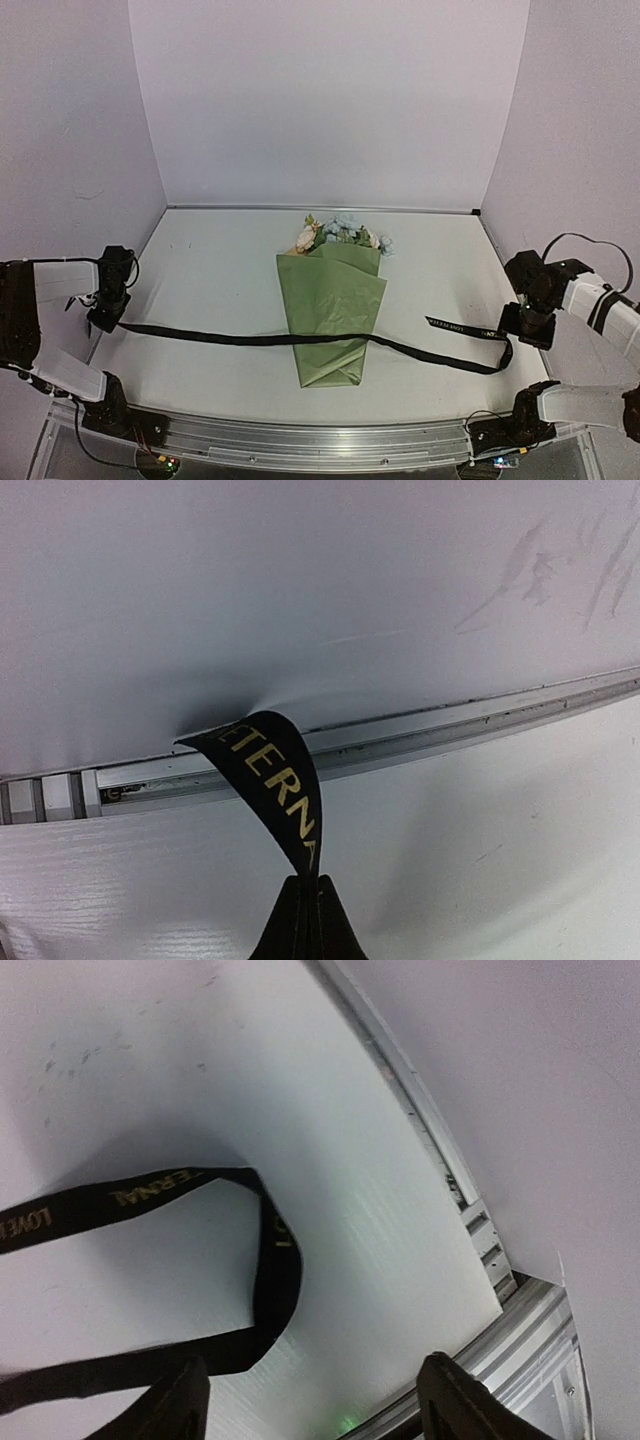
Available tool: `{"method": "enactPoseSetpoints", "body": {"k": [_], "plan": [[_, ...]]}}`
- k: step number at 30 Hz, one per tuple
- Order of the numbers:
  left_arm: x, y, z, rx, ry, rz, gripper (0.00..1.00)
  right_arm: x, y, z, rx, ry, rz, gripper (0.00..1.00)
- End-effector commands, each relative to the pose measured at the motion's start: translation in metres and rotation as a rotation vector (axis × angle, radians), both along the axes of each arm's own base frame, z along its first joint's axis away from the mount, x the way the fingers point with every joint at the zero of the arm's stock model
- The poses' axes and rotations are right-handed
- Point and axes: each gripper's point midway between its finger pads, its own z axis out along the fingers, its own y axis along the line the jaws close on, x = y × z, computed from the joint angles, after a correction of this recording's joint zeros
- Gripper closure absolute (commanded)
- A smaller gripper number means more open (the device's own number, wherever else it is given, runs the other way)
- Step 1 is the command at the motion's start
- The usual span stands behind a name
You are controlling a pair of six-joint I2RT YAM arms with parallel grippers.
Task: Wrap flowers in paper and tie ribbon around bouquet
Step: Straighten the ribbon at the center of the board.
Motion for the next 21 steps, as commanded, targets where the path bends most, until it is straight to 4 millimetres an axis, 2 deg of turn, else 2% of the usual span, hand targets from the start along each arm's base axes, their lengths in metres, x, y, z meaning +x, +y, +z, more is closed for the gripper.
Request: {"method": "enactPoseSetpoints", "body": {"k": [1, 3, 4, 6, 8, 10, 13, 16, 19, 21], "plan": [[0.017, 0.005, 0.010, 0.037, 0.001, -0.049, 1.00, 0.032, 0.063, 0.009, 0.310, -0.005, 0.181, 0.24], [0.024, 0.005, 0.017, 0.045, 0.001, -0.070, 0.92, 0.046, 0.090, 0.011, 0.436, -0.019, 0.230, 0.25], [0.029, 0.004, 0.020, 0.043, -0.005, -0.091, 0.83, 0.053, 0.102, 0.013, 0.481, -0.027, 0.257, 0.24], [0.039, -0.001, 0.026, 0.025, -0.015, -0.144, 0.56, 0.061, 0.121, 0.017, 0.515, -0.023, 0.327, 0.23], [0.047, -0.009, 0.031, -0.004, -0.041, -0.194, 0.37, 0.063, 0.132, 0.019, 0.500, -0.012, 0.402, 0.21], [0.056, -0.019, 0.042, -0.011, -0.086, -0.266, 0.24, 0.068, 0.138, 0.016, 0.503, -0.002, 0.408, 0.21], [0.069, -0.044, 0.061, -0.009, -0.143, -0.395, 0.18, 0.079, 0.144, 0.007, 0.502, 0.012, 0.400, 0.24], [0.084, -0.082, 0.082, 0.011, -0.175, -0.554, 0.16, 0.088, 0.136, -0.007, 0.462, 0.036, 0.355, 0.25], [0.094, -0.125, 0.091, -0.020, -0.206, -0.713, 0.17, 0.102, 0.141, -0.022, 0.536, 0.059, 0.276, 0.35], [0.101, -0.151, 0.096, -0.051, -0.241, -0.807, 0.17, 0.107, 0.143, -0.032, 0.556, 0.077, 0.250, 0.37]]}}
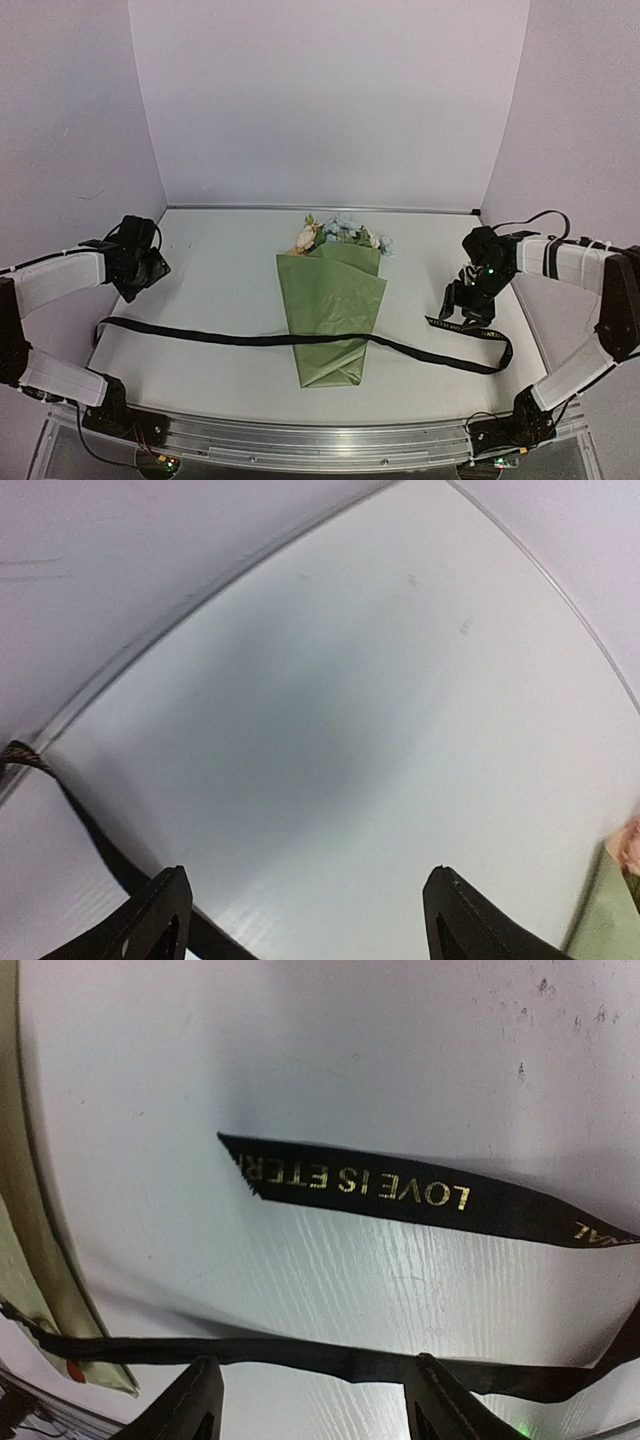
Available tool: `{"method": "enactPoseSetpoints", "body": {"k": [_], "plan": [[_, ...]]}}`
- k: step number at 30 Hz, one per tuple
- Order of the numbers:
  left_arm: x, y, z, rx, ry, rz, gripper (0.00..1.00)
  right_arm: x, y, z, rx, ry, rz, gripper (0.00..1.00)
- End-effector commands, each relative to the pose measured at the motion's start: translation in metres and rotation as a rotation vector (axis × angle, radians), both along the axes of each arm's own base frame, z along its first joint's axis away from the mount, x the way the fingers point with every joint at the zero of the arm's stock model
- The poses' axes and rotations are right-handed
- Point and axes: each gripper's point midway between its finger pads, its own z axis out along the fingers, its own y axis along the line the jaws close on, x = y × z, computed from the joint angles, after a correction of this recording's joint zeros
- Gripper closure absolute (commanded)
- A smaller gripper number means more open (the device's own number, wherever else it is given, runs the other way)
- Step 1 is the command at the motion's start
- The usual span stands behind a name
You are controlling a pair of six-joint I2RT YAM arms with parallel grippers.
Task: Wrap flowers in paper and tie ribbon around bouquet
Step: Straighten the ribbon at the center of the board.
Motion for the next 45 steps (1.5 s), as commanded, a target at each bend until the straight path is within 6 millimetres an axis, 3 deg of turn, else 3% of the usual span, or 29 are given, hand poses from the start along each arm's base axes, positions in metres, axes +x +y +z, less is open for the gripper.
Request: {"method": "enactPoseSetpoints", "body": {"k": [1, 11, 15, 22, 26, 28, 32, 36, 40, 45], "plan": [[0.024, -0.058, 0.034, -0.060, -0.106, -0.242, 0.17, 0.027, 0.005, -0.010, 0.048, 0.000, -0.079, 0.37], [0.026, -0.206, 0.051, -0.323, -0.179, -0.758, 0.16, 0.023, -0.037, -0.058, -0.033, 0.082, -0.260, 0.32], [0.018, -0.249, 0.048, -0.361, -0.176, -0.900, 0.15, 0.012, -0.063, -0.069, -0.054, 0.120, -0.378, 0.31], [0.002, -0.298, 0.041, -0.359, -0.142, -1.078, 0.15, -0.019, -0.126, -0.073, -0.098, 0.152, -0.676, 0.29], [-0.010, -0.316, 0.031, -0.371, -0.103, -1.161, 0.16, -0.049, -0.163, -0.060, -0.141, 0.168, -0.837, 0.29], [-0.017, -0.324, 0.025, -0.373, -0.084, -1.197, 0.18, -0.054, -0.171, -0.049, -0.147, 0.151, -0.848, 0.28], [-0.034, -0.342, 0.012, -0.356, -0.048, -1.277, 0.24, -0.033, -0.150, -0.019, -0.099, 0.073, -0.714, 0.28], [-0.047, -0.355, 0.000, -0.332, -0.017, -1.329, 0.30, -0.008, -0.110, 0.004, -0.083, -0.010, -0.519, 0.26], [-0.051, -0.364, -0.013, -0.305, 0.004, -1.348, 0.35, 0.026, -0.041, 0.014, 0.036, -0.075, -0.315, 0.23], [-0.052, -0.368, -0.033, -0.279, 0.043, -1.358, 0.41, 0.057, 0.045, 0.008, 0.194, -0.087, -0.135, 0.19]]}}
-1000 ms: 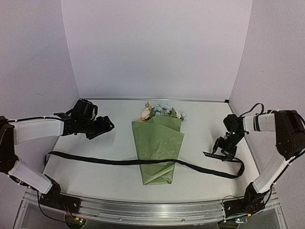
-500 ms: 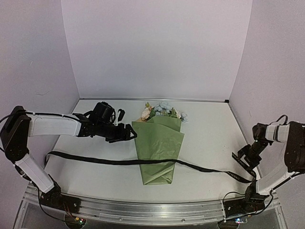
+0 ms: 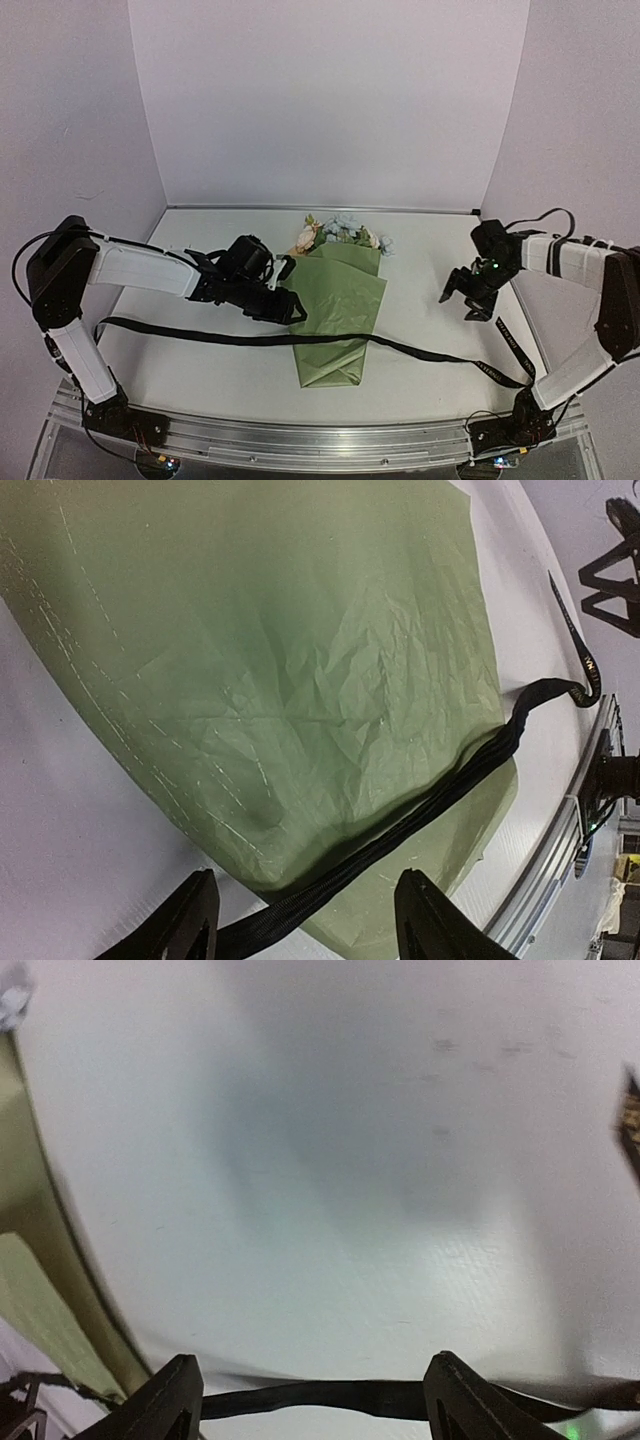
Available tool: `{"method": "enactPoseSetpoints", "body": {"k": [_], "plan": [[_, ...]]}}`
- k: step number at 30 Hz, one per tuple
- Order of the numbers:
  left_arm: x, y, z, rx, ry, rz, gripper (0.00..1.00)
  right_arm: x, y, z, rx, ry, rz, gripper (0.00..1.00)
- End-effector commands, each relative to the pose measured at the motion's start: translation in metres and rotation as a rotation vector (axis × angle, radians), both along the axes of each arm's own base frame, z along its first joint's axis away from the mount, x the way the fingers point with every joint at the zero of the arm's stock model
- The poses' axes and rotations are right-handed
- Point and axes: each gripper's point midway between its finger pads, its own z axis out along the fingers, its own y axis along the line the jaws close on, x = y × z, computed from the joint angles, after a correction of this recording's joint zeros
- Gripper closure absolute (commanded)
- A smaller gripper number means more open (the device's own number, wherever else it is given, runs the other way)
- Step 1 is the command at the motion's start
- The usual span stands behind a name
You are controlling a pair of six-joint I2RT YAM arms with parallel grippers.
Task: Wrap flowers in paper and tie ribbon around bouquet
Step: Straighten the ribbon at the center of the board, then move the folded bouquet with the ribbon.
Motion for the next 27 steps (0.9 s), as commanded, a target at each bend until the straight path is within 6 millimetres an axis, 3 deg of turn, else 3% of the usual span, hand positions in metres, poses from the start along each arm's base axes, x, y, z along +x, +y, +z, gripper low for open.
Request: {"method": "enactPoseSetpoints", "body": {"k": [1, 5, 12, 19, 27], "plan": [[0.011, -0.013, 0.002, -0.001, -0.055, -0.019, 0.43, 0.026, 0.074, 0.000, 0.137, -0.044, 0.158, 0.19], [0.004, -0.015, -0.005, 0.004, -0.045, -0.033, 0.46, 0.029, 0.120, -0.005, 0.179, -0.063, 0.256, 0.19], [-0.002, -0.017, -0.014, 0.014, -0.023, -0.055, 0.51, 0.025, 0.170, -0.012, 0.208, -0.071, 0.367, 0.20], [-0.004, -0.020, -0.019, 0.016, -0.007, -0.068, 0.55, 0.020, 0.198, -0.027, 0.251, -0.044, 0.393, 0.25], [-0.007, -0.029, -0.023, 0.020, 0.001, -0.101, 0.52, 0.011, 0.222, -0.044, 0.302, -0.029, 0.398, 0.35]]}}
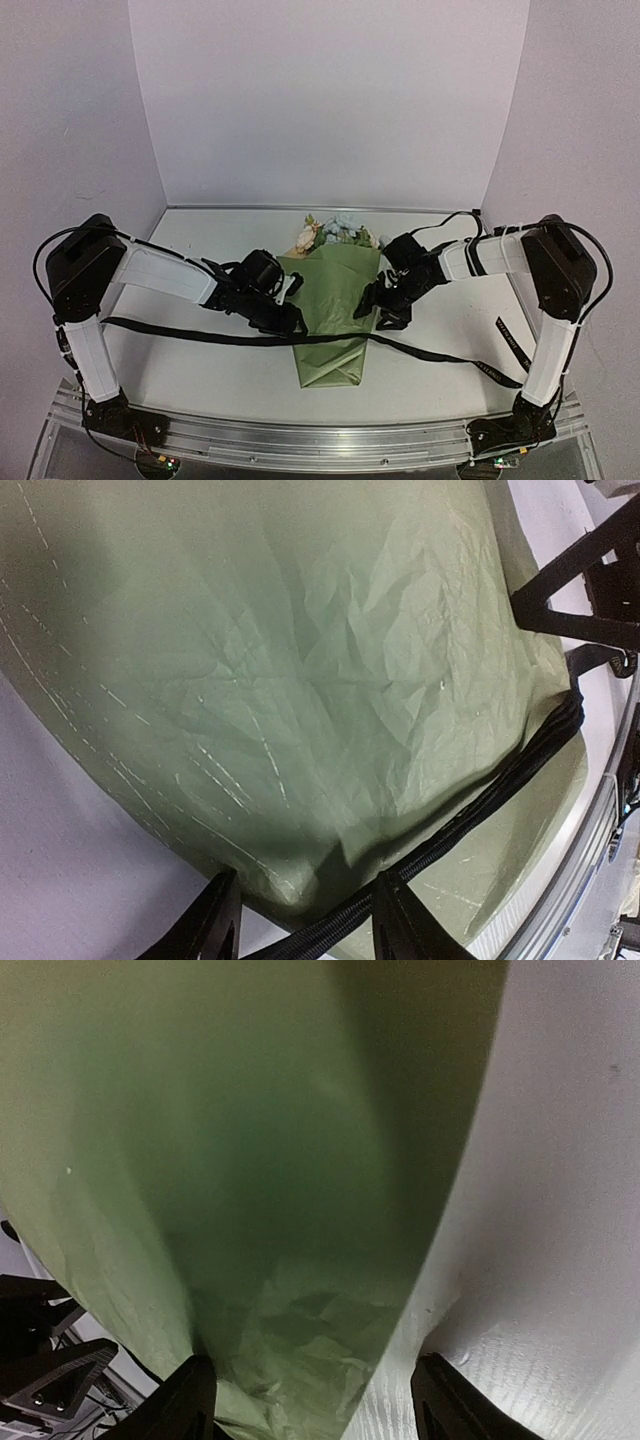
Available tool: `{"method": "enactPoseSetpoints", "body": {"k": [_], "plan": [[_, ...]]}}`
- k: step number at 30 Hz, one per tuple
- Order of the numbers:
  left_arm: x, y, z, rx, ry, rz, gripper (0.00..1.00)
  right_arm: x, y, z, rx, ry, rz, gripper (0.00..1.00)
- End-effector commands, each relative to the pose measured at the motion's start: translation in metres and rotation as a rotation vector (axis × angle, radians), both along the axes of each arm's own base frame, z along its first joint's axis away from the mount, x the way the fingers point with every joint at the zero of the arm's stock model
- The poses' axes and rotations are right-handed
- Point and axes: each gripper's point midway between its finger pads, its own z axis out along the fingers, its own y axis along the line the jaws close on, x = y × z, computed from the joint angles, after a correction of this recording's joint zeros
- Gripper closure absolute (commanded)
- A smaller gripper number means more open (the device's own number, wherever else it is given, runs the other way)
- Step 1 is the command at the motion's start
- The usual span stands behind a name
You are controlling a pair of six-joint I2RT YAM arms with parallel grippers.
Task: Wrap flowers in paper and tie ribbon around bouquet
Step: Move the folded bouquet with the ribbon.
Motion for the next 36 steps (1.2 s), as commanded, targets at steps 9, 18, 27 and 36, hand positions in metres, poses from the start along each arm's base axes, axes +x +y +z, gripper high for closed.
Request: {"method": "enactPoseSetpoints", "body": {"k": [9, 18, 27, 36], "plan": [[-0.017, -0.035, 0.016, -0.052, -0.009, -0.126, 0.53, 0.009, 0.025, -0.006, 0.092, -0.017, -0.047, 0.67], [-0.061, -0.041, 0.011, -0.048, 0.060, -0.252, 0.61, 0.012, 0.028, -0.006, 0.078, -0.039, -0.060, 0.82], [-0.048, -0.041, 0.036, -0.004, -0.115, -0.250, 0.52, 0.008, 0.022, -0.013, 0.017, -0.048, -0.073, 0.85], [-0.059, -0.052, 0.035, -0.015, -0.118, -0.388, 0.39, 0.011, 0.019, -0.014, -0.021, -0.067, -0.114, 0.89]]}}
